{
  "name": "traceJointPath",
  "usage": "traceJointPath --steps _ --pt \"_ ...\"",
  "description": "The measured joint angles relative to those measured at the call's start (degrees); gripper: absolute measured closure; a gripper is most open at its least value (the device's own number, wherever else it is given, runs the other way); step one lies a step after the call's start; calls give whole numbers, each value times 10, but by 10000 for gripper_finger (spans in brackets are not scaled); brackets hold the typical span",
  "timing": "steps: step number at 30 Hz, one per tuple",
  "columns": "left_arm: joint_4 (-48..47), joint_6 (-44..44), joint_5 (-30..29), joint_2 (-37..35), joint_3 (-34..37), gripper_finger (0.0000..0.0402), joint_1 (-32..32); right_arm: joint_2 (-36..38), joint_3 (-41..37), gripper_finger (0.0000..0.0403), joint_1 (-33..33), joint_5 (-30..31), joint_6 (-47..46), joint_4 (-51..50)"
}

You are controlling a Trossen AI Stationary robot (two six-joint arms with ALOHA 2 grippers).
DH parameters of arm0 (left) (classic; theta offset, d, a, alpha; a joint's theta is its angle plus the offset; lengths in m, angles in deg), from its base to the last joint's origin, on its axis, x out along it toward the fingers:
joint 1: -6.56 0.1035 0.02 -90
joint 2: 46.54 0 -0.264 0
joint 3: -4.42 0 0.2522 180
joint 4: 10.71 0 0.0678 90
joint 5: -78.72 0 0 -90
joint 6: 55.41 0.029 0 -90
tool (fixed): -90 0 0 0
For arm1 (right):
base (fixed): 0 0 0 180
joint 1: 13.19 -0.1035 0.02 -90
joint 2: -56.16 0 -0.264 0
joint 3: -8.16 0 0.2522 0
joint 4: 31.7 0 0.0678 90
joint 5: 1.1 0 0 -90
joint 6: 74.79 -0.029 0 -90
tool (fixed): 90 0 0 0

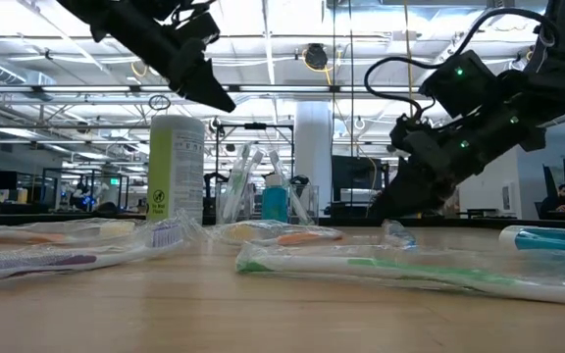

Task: Pick & Place toothbrushing station
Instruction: Put the top blue toothbrush into the transparent organizer

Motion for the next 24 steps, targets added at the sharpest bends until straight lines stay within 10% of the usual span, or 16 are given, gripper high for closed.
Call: traceJointPath --steps 24 --pt "17 -11 0 0 0 273 -9 0 0 174 7 13 56 -29"
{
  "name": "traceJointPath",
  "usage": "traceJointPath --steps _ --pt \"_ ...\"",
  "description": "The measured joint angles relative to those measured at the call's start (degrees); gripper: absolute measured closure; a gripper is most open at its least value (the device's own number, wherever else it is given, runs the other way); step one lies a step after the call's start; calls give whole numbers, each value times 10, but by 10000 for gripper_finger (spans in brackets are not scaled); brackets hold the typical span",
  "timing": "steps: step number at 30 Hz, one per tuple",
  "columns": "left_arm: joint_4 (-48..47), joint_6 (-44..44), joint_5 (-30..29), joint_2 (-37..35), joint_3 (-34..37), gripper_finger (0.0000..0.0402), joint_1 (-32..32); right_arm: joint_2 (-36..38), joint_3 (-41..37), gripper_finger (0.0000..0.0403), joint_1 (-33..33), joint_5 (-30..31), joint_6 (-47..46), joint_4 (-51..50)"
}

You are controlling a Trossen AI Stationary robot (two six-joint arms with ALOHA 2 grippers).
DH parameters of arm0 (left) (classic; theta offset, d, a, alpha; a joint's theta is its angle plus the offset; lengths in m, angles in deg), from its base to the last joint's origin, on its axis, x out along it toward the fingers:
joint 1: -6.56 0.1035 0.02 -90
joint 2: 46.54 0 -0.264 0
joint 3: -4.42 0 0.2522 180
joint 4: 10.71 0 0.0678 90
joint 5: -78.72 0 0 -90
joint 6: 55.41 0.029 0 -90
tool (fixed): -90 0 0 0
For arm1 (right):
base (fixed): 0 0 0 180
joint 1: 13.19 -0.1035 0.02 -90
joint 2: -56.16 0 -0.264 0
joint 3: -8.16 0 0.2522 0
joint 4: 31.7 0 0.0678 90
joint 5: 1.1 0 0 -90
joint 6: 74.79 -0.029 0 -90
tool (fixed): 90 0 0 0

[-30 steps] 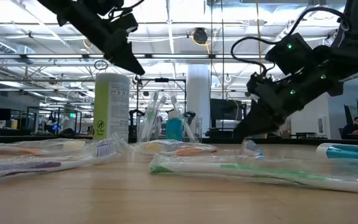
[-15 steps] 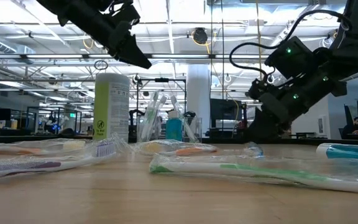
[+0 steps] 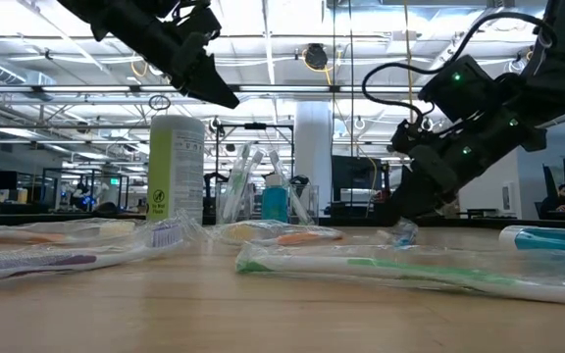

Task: Pick & Place toothbrushing station
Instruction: Put the top blue toothbrush into the transparent organizer

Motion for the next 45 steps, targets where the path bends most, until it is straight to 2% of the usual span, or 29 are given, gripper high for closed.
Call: traceJointPath --steps 4,10,13,18,22,25,27,31,36,45 --pt "0 -3 0 0 0 273 0 29 0 156 -4 0 25 -42" --pt "0 -7 0 0 0 273 -2 124 0 152 -10 -5 21 -194" --pt "0 -5 0 0 0 273 -4 169 0 152 -15 -31 38 -240" --pt "0 -6 0 0 0 273 -11 211 -3 151 -15 -117 71 -270" --pt "0 -4 0 0 0 272 -16 213 -22 151 -13 -82 73 -270" --pt "2 -3 0 0 0 272 -20 209 -50 151 -7 -59 95 -238" --pt "8 0 0 0 0 272 -22 209 -76 151 -1 -62 98 -175" --pt "24 1 0 0 0 272 -22 209 -121 151 18 -95 95 -53" --pt "35 10 0 0 0 272 -22 195 -137 151 32 -110 75 -16" --pt "44 13 0 0 0 272 -22 68 -127 151 32 -125 70 83"
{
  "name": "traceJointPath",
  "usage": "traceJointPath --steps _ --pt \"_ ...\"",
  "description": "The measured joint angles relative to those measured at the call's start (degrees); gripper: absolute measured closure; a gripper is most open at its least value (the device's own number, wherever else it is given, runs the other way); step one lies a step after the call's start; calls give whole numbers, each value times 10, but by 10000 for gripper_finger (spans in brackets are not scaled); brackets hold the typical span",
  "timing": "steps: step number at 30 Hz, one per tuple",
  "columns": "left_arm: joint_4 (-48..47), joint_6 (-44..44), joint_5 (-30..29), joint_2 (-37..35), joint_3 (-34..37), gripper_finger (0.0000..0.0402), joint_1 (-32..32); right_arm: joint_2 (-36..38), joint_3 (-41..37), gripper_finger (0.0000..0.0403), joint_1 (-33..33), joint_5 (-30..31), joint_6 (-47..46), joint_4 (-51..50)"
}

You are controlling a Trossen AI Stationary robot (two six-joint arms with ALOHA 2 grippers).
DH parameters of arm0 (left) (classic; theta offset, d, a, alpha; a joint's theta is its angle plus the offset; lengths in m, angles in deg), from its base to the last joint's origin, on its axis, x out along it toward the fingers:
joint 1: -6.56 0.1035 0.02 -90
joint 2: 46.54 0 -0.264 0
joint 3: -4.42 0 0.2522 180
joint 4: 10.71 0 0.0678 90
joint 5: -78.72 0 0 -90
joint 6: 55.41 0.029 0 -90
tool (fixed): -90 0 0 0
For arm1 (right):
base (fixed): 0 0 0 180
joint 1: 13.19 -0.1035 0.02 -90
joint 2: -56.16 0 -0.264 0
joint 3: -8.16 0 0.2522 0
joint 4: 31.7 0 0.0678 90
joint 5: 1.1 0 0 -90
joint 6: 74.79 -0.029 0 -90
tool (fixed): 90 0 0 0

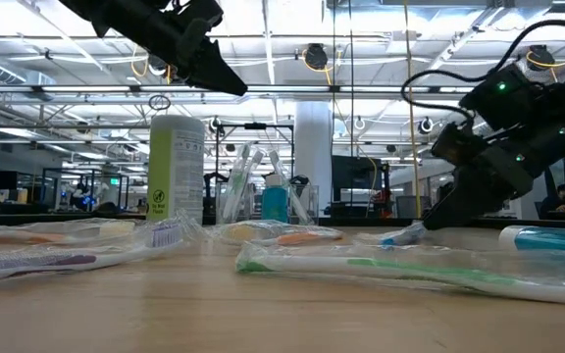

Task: Pick & Place toothbrushing station
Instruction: Put the top blue toothbrush into the transparent organizer

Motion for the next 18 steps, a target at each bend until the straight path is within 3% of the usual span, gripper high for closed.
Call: traceJointPath --steps 9,18 --pt "-3 -1 0 0 0 272 0 -113 56 159 1 -39 3 27" --pt "-3 -2 0 0 0 272 0 -131 56 248 0 -52 -5 31"
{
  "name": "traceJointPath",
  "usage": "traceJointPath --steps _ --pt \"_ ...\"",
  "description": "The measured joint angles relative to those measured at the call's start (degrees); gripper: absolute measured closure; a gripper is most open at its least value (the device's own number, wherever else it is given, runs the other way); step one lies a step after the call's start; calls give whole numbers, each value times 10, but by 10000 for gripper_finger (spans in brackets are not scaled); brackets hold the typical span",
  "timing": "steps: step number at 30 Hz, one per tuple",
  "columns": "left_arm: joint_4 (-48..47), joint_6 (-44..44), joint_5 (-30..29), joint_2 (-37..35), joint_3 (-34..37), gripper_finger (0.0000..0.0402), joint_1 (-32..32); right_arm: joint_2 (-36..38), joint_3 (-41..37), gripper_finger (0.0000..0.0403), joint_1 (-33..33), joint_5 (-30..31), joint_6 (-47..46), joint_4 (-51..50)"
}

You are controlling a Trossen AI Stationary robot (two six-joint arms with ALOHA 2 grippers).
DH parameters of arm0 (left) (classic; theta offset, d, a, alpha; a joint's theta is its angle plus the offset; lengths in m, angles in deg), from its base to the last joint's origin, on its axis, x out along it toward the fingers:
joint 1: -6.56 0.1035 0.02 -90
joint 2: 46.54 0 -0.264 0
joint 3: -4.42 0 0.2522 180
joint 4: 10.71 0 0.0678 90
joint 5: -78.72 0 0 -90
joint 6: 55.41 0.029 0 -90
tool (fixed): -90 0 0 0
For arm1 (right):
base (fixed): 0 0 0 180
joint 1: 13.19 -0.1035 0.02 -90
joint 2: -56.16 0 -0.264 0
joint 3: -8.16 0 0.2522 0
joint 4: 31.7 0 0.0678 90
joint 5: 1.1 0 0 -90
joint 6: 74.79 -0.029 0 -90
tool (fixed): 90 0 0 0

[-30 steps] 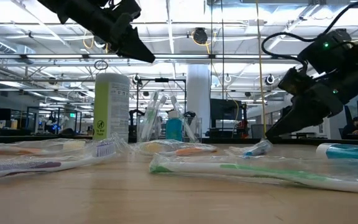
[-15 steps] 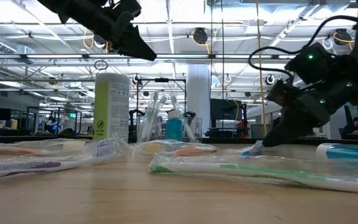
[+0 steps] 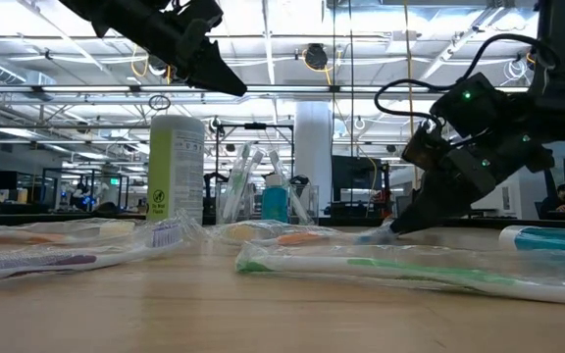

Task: Pick & Place toothbrushing station
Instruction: Put the top blue toothbrush into the transparent organizer

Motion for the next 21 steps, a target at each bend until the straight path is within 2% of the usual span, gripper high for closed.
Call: traceJointPath --steps 6,12,16,21 --pt "0 0 0 0 0 272 0 -1 -1 309 -1 -7 0 31" --pt "1 0 0 0 0 272 0 21 -2 349 -2 -16 7 23" --pt "2 1 0 0 0 272 0 57 -3 371 -2 -42 24 28" --pt "2 1 0 0 0 272 0 134 -2 382 -2 -38 33 31"
